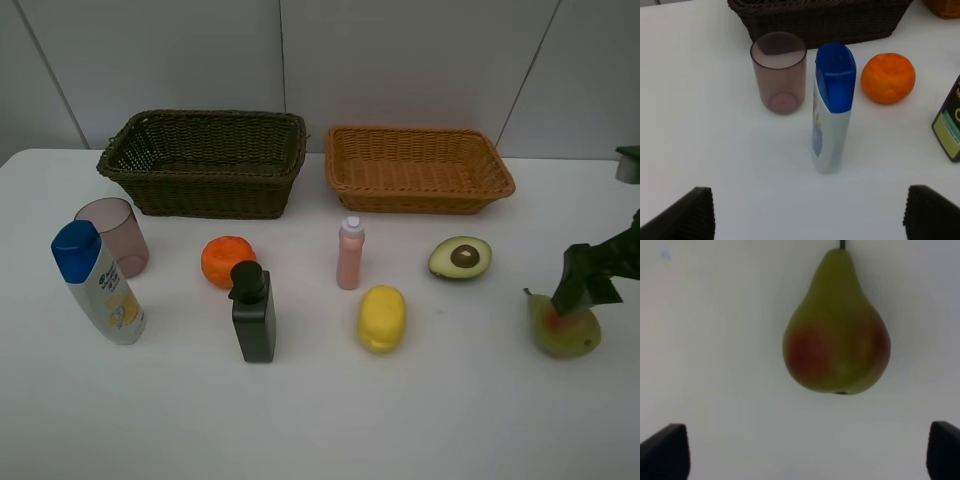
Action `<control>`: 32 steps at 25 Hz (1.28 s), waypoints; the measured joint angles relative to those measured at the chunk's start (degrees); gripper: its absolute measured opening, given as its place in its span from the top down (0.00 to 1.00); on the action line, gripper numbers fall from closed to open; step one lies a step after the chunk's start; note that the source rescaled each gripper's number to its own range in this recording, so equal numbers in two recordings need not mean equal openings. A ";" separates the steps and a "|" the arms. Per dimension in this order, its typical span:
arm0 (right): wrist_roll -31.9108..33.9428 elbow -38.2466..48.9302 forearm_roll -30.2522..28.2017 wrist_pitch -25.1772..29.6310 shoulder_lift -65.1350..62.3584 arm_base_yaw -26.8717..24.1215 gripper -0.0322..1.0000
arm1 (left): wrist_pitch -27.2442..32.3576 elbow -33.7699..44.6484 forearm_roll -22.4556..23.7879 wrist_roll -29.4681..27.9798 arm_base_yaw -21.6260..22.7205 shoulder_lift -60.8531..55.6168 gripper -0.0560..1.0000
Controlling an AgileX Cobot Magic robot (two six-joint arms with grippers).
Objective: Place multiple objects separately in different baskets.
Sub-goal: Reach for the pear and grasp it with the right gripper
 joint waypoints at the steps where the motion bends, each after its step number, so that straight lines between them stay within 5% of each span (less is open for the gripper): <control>1: -0.13 0.00 -0.07 -0.76 0.99 0.00 0.00 | 0.00 0.00 0.00 0.00 0.00 0.00 0.00; 32: -0.42 -0.06 -2.16 -14.67 21.31 -2.71 0.00 | 0.00 0.00 0.00 0.00 0.00 0.00 0.00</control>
